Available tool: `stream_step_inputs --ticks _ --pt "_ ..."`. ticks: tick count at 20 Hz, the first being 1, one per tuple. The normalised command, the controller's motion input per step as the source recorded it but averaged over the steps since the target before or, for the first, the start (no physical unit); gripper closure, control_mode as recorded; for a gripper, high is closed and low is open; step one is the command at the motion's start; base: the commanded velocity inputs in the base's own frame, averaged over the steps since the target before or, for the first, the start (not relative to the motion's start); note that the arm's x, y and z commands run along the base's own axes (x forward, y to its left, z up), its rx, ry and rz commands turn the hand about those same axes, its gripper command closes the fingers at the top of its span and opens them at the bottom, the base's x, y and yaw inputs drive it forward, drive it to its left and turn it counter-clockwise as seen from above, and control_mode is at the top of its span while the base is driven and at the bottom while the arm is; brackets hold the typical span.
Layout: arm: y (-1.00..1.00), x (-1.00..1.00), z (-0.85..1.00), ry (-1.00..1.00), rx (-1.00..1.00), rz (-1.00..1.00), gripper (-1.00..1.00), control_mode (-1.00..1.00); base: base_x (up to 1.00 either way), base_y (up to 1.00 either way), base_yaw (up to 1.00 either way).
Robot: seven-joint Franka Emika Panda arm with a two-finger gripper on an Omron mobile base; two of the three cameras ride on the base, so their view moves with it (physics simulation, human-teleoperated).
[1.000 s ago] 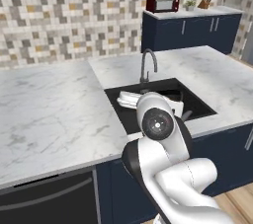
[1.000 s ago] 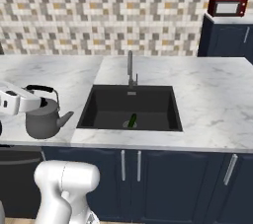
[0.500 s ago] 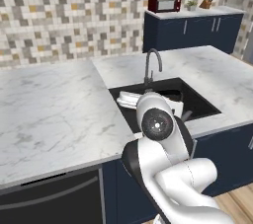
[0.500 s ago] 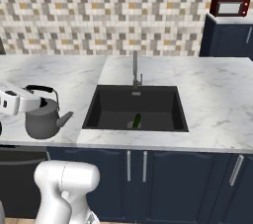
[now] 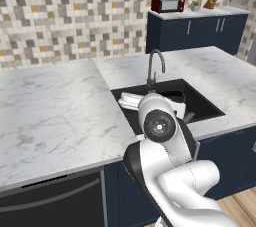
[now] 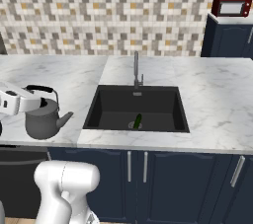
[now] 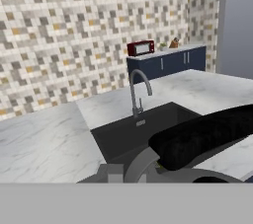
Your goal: Open the cabinet, pick the kettle from the cabinet, and place it in the sink.
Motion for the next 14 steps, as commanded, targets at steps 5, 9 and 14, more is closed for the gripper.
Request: stream_step_inputs --ticks 5,9,14 --pt "0.0 0.0 0.0 0.0 0.0 0.0 1.0 1.0 0.0 0.0 0.0" --pt "0.0 0.0 0.0 0.0 0.0 0.0 1.0 1.0 0.0 0.0 0.0" --pt "0.0 0.0 0.0 0.0 0.0 0.0 1.0 1.0 0.0 0.0 0.0"
